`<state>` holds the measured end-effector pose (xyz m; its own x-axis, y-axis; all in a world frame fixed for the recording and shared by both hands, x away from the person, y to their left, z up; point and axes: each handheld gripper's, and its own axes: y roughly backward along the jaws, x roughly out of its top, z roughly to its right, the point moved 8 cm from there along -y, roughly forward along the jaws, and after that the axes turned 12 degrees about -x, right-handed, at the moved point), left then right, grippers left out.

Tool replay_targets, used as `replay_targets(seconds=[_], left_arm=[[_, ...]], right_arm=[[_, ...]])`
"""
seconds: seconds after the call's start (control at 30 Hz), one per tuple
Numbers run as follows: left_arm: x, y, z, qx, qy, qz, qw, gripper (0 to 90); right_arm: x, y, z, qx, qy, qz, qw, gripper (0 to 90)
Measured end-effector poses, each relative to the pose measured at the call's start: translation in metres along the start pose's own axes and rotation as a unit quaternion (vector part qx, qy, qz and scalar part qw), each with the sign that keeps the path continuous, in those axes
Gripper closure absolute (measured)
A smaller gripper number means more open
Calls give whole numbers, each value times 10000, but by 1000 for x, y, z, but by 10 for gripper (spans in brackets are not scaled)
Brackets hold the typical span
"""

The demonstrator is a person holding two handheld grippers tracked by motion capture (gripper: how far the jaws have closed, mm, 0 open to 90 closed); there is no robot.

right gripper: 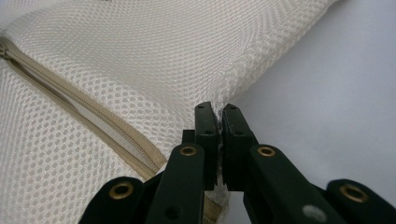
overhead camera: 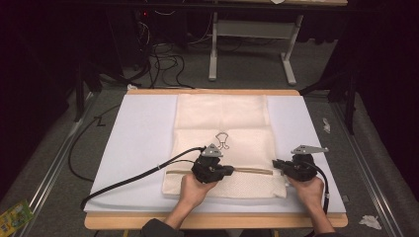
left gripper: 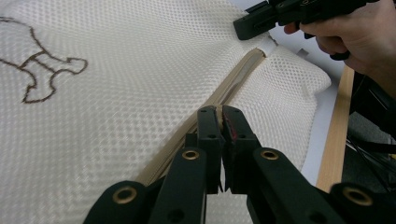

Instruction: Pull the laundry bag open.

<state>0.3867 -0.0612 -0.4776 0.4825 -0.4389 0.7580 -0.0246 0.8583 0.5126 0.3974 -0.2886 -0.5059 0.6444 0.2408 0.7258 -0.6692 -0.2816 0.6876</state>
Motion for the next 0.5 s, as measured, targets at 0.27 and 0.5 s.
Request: replay_targets(seconds=[0.27, 0.5], left_arm=[[1, 4, -1, -31, 19, 42, 10000, 868], [0, 7, -3, -73, 85, 62, 9999, 868]], right_arm=[[1, -1, -1, 23, 35, -24, 10000, 879], [2, -2, -4, 18, 68, -23, 10000, 879]])
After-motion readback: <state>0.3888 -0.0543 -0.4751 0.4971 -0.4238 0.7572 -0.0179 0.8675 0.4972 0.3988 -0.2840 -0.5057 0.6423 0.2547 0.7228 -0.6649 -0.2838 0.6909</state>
